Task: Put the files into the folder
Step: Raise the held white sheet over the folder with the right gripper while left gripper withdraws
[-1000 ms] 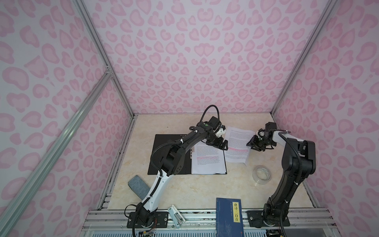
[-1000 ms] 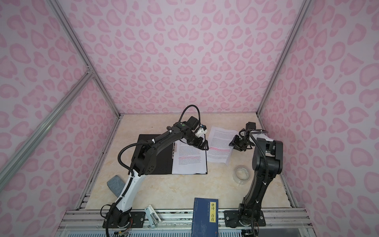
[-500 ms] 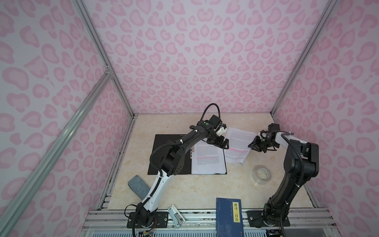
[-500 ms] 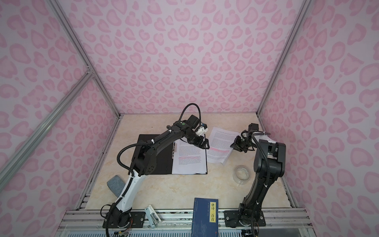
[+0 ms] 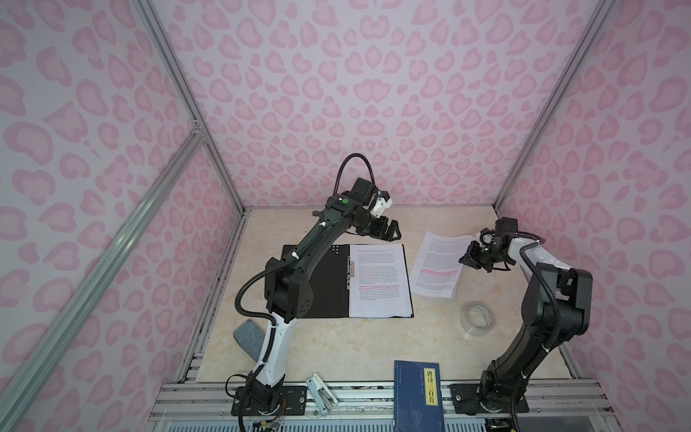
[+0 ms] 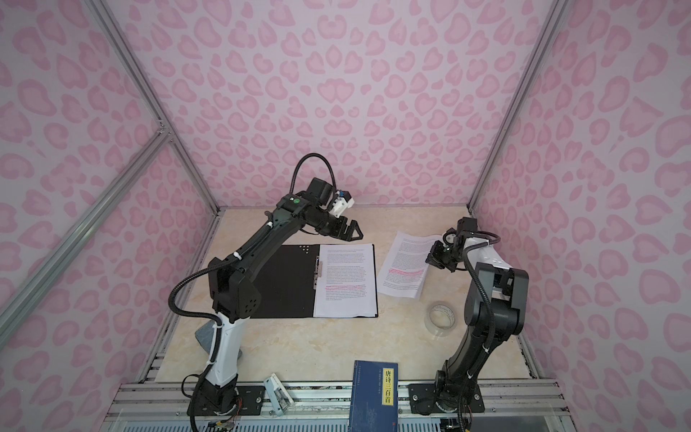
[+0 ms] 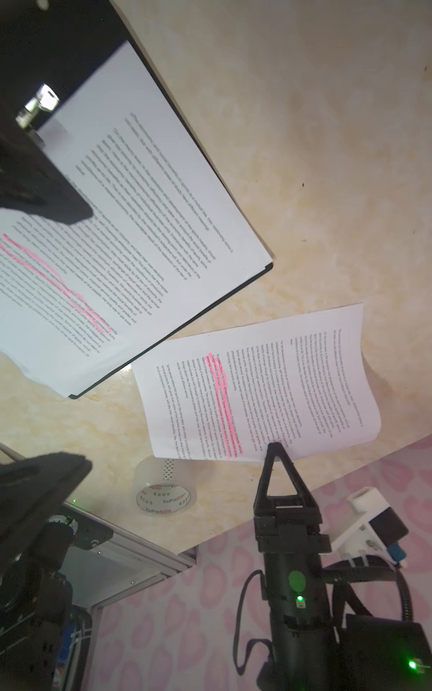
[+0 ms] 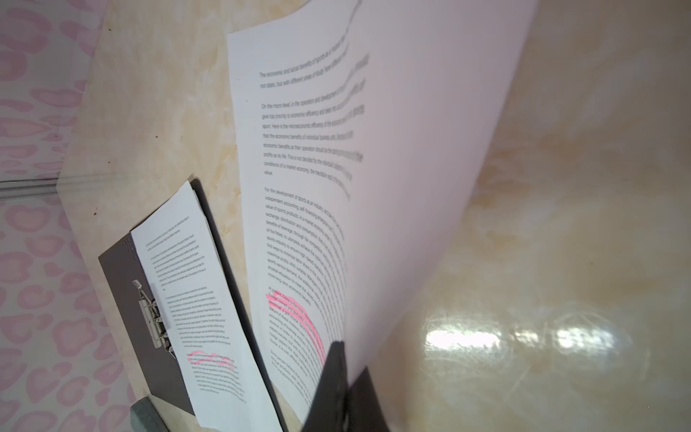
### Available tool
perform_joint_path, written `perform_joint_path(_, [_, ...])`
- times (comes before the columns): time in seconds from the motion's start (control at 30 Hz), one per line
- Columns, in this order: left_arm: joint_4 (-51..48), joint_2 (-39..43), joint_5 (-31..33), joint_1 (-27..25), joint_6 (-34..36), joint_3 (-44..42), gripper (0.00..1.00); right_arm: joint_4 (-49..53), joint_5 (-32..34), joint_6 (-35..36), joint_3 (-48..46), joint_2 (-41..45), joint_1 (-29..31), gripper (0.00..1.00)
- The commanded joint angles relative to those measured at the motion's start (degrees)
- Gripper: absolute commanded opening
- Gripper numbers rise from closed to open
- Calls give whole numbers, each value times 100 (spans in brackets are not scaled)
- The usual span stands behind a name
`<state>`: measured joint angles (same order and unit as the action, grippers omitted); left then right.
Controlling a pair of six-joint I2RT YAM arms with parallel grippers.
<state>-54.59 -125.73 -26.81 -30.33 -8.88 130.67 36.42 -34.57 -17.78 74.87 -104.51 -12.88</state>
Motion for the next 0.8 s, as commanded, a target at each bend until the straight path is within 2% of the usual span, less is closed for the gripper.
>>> perform_joint_path(0.0, [-267,427,-226,403,-115,-90,99,105,-57,-27,110,283,102,5])
perform_joint_path(0.17, [-197,1225,-277,1122,-118,-496,99,499,86,-50,550,806,564,6])
perform_joint_path(0.5, [64,2388,-503,2278,-116,-1559,98,1519,298,3,1826,1329,2164,8])
perform_joint_path(0.63, [133,2633,-536,2516,-70,-1886,98,1236,-97,-298,1700,1480,2647,9])
perform_joint_path(0.77, [257,2788,-587,2600,-56,-2214,98,619,-383,-637,1155,1520,2877,10])
